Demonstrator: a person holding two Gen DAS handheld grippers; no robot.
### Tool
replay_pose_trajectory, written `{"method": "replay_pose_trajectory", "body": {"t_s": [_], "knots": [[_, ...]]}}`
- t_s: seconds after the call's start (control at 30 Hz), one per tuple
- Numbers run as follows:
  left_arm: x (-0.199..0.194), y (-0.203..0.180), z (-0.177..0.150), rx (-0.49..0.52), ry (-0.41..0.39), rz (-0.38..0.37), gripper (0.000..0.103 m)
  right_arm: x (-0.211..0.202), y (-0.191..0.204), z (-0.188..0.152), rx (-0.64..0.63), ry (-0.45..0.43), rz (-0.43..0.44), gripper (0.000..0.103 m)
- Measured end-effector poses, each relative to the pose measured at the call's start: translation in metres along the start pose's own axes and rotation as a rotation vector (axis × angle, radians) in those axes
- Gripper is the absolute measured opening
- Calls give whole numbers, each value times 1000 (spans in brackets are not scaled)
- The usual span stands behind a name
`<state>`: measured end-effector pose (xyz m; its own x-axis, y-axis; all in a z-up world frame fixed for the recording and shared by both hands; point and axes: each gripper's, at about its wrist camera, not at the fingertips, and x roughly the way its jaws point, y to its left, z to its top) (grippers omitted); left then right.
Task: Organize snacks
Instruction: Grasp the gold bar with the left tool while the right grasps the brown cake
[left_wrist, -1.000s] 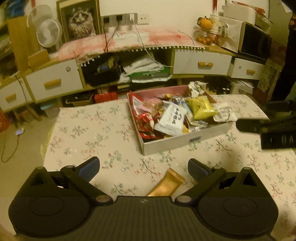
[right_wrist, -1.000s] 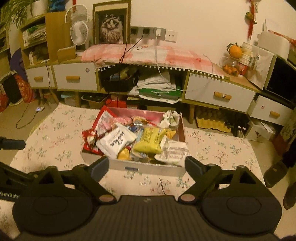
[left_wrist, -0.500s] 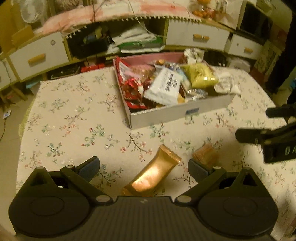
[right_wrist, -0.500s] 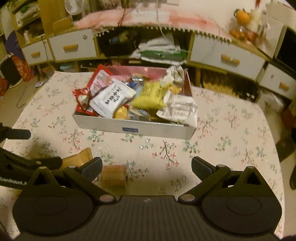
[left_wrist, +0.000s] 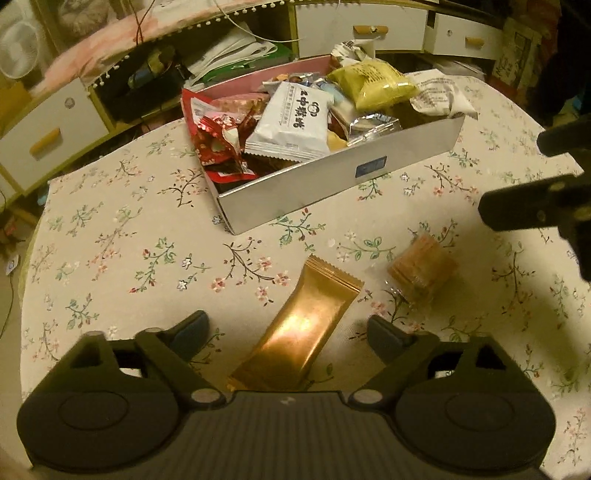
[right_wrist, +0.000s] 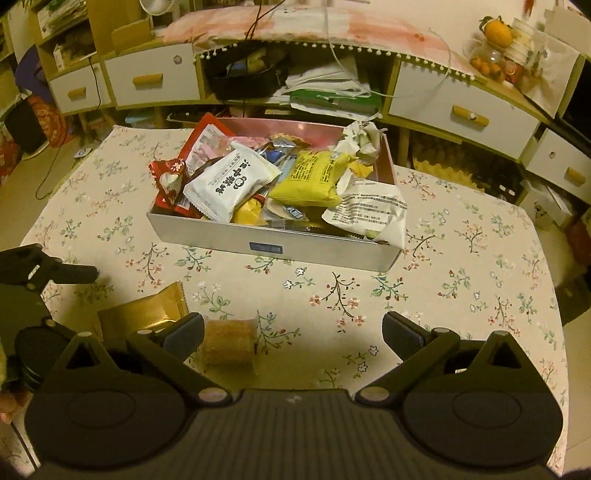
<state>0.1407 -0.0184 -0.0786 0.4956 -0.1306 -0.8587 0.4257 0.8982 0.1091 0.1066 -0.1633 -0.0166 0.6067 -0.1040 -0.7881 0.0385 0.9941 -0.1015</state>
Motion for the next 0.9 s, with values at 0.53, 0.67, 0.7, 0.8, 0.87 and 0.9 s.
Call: {"method": "replay_pose_trajectory", "body": {"t_s": [0.53, 0.67, 0.7, 0.8, 0.87, 0.9], "knots": [[7, -7, -1, -31, 32, -12, 36, 29, 3, -7, 24, 44, 56, 102], [8, -4, 0, -42, 36, 8, 36, 41, 14, -12, 3, 64, 67, 102], [8, -4, 0, -40, 36, 13, 36, 43, 16, -13, 1, 66, 73, 101], [8, -3, 0, -44, 36, 26, 36, 48, 18, -14, 23, 75, 99, 96], [8, -2, 0, -46, 37, 39, 36, 51, 19, -14, 29, 77, 112, 89], [8, -2, 0, -45, 38, 48, 35, 51, 20, -14, 28, 76, 111, 85]]}}
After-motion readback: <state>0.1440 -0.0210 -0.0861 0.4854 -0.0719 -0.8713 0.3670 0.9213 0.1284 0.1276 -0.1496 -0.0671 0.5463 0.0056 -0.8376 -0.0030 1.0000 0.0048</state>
